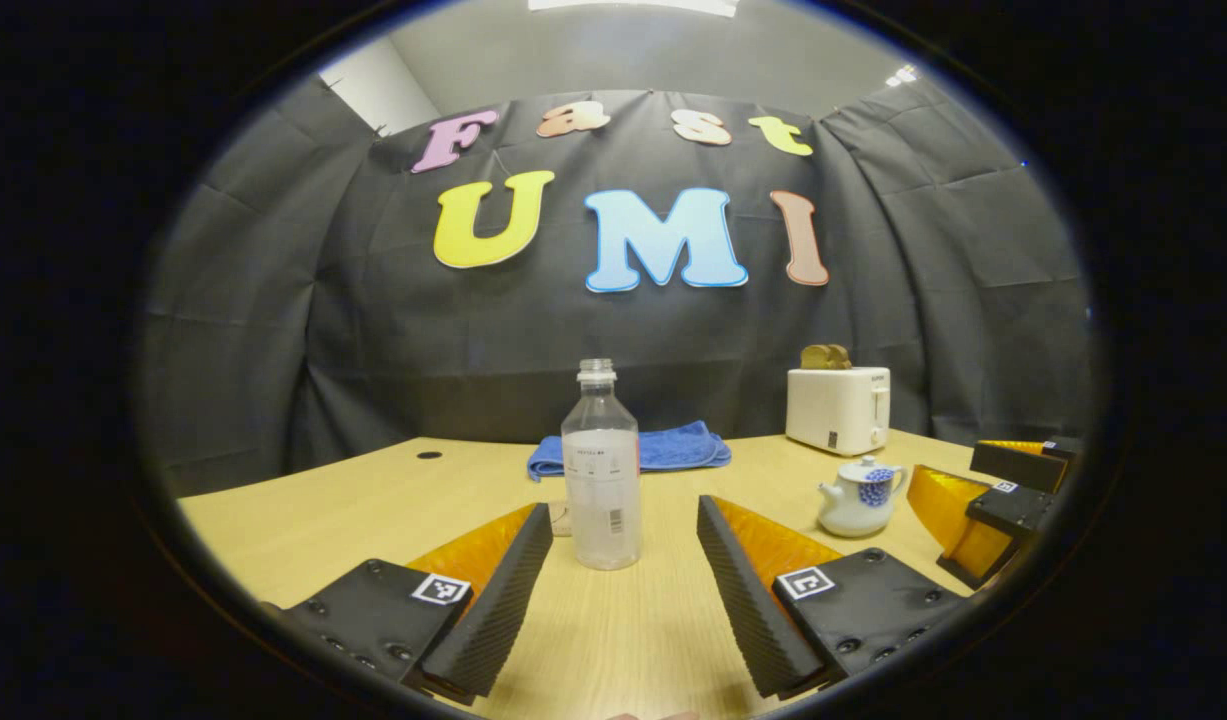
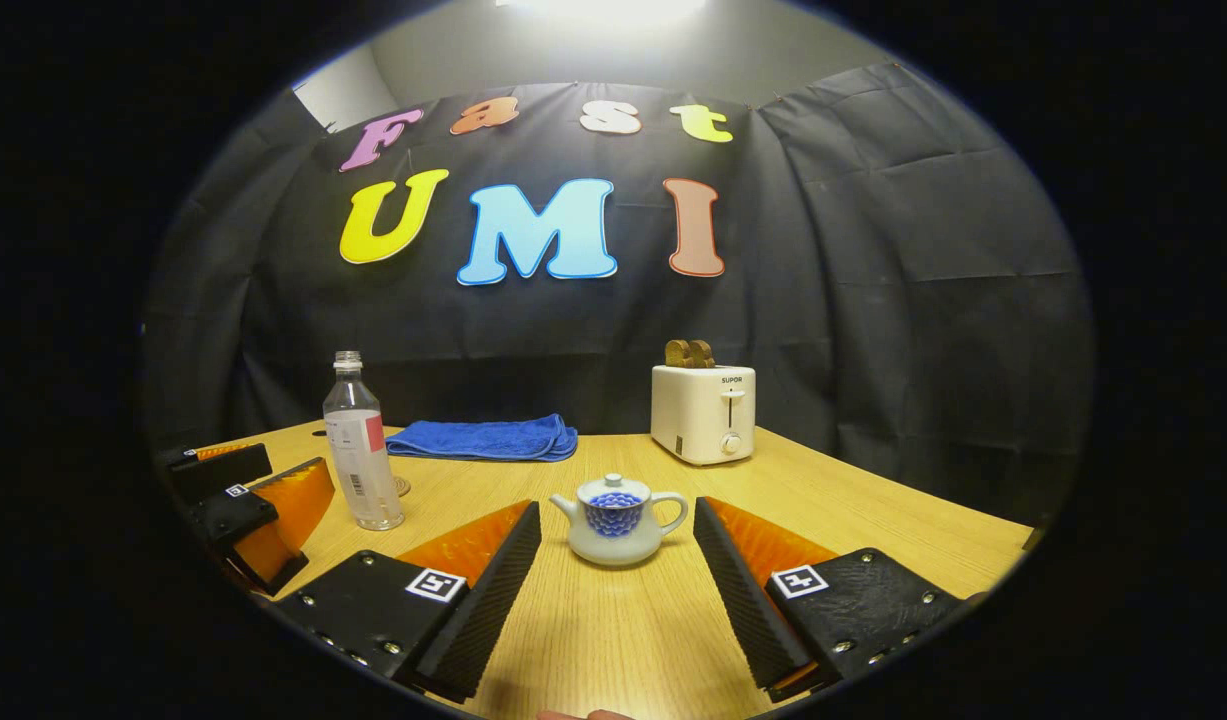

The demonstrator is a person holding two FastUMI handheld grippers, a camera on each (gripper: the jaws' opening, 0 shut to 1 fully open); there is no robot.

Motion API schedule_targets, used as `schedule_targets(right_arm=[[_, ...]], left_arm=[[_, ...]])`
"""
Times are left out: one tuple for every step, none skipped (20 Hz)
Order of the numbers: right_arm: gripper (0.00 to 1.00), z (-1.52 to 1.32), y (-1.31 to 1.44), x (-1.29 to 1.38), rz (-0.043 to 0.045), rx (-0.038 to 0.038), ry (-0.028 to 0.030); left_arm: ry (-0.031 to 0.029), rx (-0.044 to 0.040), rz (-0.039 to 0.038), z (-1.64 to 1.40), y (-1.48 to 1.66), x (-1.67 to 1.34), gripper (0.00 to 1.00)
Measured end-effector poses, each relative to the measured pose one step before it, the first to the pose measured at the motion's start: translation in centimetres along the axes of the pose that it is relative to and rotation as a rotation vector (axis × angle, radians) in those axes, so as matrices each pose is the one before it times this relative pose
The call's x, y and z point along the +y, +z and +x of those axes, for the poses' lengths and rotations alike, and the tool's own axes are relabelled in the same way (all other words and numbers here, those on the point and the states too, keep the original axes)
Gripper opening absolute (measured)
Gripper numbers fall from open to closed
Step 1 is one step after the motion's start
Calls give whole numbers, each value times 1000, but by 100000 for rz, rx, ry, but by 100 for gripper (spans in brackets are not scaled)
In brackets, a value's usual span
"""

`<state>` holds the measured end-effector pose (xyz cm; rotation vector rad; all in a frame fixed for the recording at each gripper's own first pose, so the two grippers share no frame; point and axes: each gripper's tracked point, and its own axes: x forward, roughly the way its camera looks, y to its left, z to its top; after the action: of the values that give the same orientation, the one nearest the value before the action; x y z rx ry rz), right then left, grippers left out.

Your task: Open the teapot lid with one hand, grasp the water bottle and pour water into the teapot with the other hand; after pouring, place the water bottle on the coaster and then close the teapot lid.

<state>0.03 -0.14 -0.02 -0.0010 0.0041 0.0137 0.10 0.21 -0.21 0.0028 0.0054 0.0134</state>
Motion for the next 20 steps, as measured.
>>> schedule_targets(right_arm=[[95, -3, 63, 143, 115, -189, 1187], [95, -22, 2, 157, -191, 8, 675], [95, 71, 84, 83, -35, -353, 846], [95, 164, -95, 264, -53, 241, 1346], [95, 244, 9, 107, 37, 172, 1087], [95, 380, -14, -17, 85, -10, 585], [95, 327, 43, -192, 10, 172, -113], [95, 453, -92, -247, 120, 584, -515], [95, 407, -122, -115, 151, 736, -186], [95, 459, -63, -126, 520, 985, -230], [95, 492, -160, -90, 349, 1316, 142], [95, 570, -157, -111, 265, 1869, 36], [95, 644, -261, -121, 147, 1867, 332], [95, 638, 35, -93, -371, 1325, 551], [96, 558, 196, -306, -673, 23, -426], [95, 585, 517, -294, -1192, -1112, -666], [95, 650, 459, -163, -1706, -1196, -702], [95, 581, 398, -98, -1552, -1130, -471], [95, 636, 180, 105, -470, -268, 245], [95, 637, 111, 173, 444, 362, 604]], left_arm=[[-552, 304, -90, 28, -48, -60, 100], [-119, -314, -91, -58, 45, -10, 100], [363, -285, -57, 31, 105, 107, 100], [-237, -6, -234, -52, -42, -73, 100], [12, -264, 40, 20, 119, 47, 100], [77, 22, 14, -19, -113, -30, 100], [7, 7, 11, 45, 29, 26, 100], [-249, 190, 51, 22, -33, -45, 100], [-747, 45, -22, 132, 45, -149, 100], [-878, 352, 9, 34, -67, -130, 100], [-1331, 631, -116, 148, -66, -183, 100], [-739, 851, -518, 165, -182, -48, 100], [81, 646, -1185, 183, 22, 284, 100], [95, -682, -1751, 117, 503, 229, 100], [518, -1067, -869, 56, 561, 385, 100], [1184, -1277, 586, 122, 584, 446, 100], [957, -826, 1205, 57, 272, 286, 100], [41, -211, 842, 27, 164, -3, 100], [-477, 234, 175, 32, -118, -237, 100], [-771, 337, -176, -49, -65, -268, 100]])
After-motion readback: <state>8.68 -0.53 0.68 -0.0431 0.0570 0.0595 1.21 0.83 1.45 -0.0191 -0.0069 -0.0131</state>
